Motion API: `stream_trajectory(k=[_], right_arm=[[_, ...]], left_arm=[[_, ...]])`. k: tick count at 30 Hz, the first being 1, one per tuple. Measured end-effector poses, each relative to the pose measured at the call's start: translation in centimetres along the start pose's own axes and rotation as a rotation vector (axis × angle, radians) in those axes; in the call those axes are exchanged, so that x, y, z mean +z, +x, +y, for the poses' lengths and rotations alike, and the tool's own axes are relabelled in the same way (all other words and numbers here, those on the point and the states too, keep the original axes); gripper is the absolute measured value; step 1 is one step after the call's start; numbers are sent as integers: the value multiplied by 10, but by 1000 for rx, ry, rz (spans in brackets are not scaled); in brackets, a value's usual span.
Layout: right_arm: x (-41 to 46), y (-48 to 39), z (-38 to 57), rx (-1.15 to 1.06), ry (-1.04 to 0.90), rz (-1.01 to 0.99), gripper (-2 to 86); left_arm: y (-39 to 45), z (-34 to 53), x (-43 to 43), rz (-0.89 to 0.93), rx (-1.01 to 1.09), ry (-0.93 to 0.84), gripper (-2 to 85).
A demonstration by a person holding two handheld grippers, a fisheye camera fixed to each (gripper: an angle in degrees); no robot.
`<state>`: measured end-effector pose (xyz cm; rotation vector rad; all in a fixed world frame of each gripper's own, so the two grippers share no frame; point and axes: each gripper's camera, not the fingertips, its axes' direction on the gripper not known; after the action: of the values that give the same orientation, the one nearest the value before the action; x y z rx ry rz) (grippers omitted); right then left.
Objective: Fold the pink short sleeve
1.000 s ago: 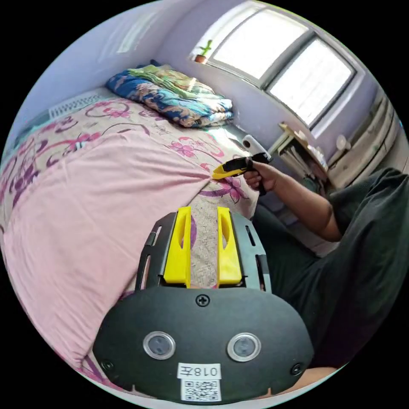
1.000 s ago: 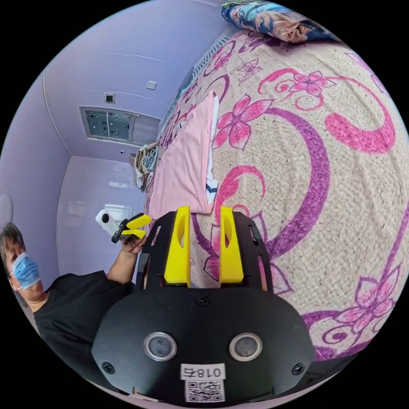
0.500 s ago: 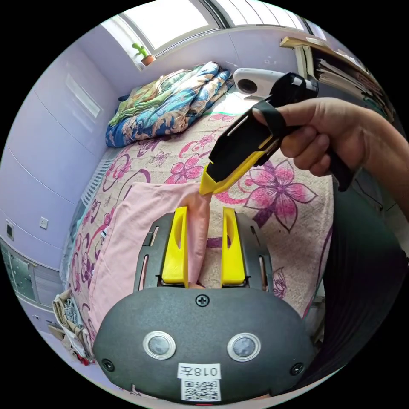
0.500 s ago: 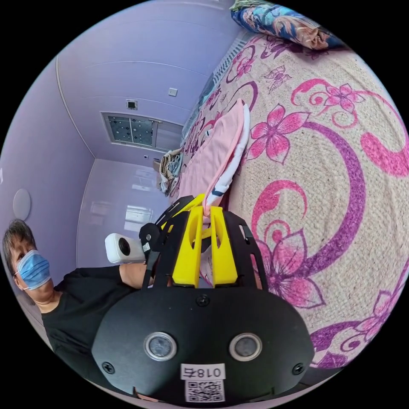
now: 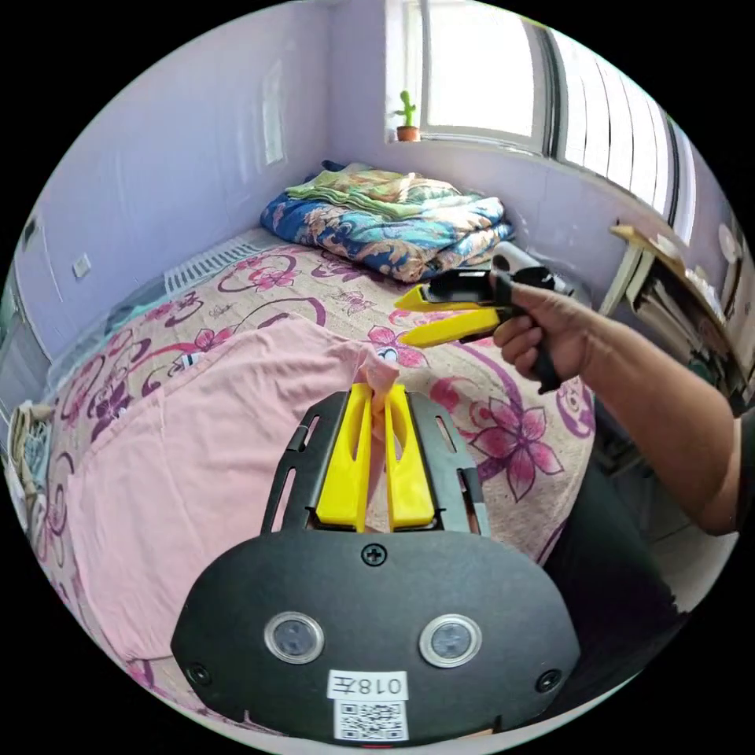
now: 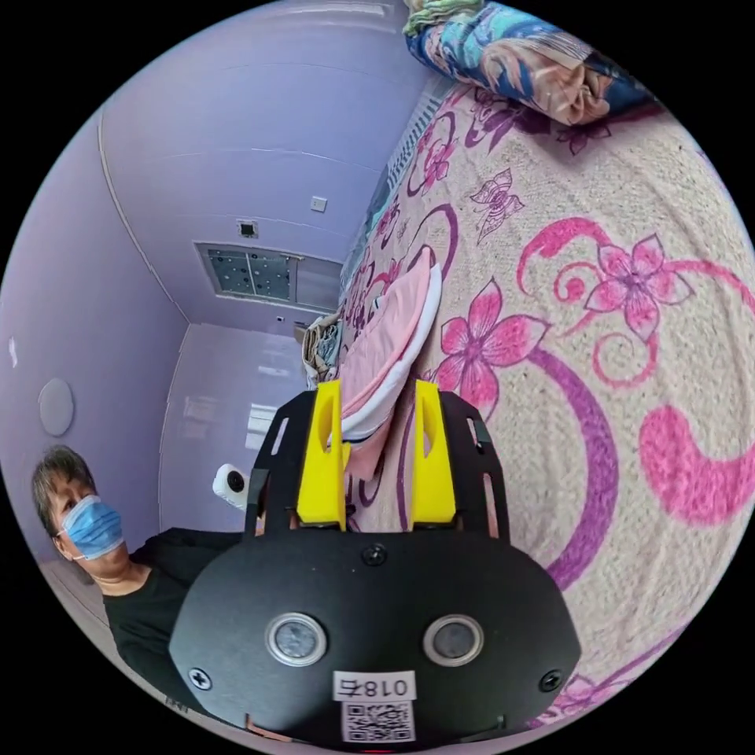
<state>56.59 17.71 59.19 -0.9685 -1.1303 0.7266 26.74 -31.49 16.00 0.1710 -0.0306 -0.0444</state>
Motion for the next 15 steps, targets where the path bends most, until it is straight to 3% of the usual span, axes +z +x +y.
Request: stream_trajectory(k=[10,12,14,15], right_arm=[[120,17,-123,153,-102,-31,137],[143,10,-137,154,-134,-21,123],[170,-9,-149,120,-173,54,31],[175,-17,-151,108,-164,76,26]], left_arm=[[-32,64,43,25,-18,24,2],[-37,84,59,28,-24,27,2],[-44,101,68,33,-38,38,2],[-50,114,71,34,-56,55,3]])
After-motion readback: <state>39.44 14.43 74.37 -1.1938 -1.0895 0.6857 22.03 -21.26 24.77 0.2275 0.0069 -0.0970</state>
